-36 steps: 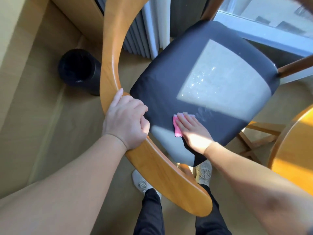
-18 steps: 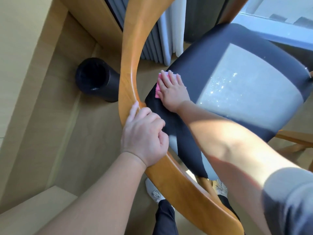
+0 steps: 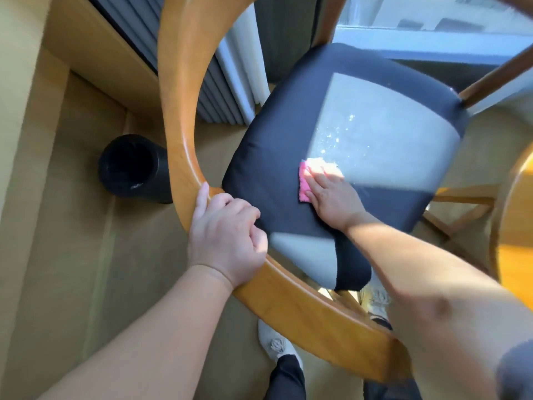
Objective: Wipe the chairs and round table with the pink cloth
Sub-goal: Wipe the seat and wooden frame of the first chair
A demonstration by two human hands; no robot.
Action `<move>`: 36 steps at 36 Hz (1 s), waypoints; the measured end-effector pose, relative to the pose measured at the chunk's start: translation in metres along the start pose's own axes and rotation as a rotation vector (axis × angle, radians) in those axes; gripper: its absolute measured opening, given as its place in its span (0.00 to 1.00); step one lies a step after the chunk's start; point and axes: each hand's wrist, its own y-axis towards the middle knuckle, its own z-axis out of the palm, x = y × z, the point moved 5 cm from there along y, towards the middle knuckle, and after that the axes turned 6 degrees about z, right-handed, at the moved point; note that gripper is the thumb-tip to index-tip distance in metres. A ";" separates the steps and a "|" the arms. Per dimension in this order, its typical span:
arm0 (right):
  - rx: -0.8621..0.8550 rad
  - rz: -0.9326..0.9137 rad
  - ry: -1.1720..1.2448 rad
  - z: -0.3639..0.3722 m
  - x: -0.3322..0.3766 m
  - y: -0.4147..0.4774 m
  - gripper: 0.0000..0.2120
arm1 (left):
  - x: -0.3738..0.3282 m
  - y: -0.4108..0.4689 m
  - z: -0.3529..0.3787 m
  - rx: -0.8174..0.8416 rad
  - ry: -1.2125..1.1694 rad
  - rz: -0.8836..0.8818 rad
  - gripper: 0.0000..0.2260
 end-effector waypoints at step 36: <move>0.011 -0.088 -0.138 -0.006 0.093 0.106 0.30 | 0.000 0.004 -0.001 0.001 -0.080 0.025 0.12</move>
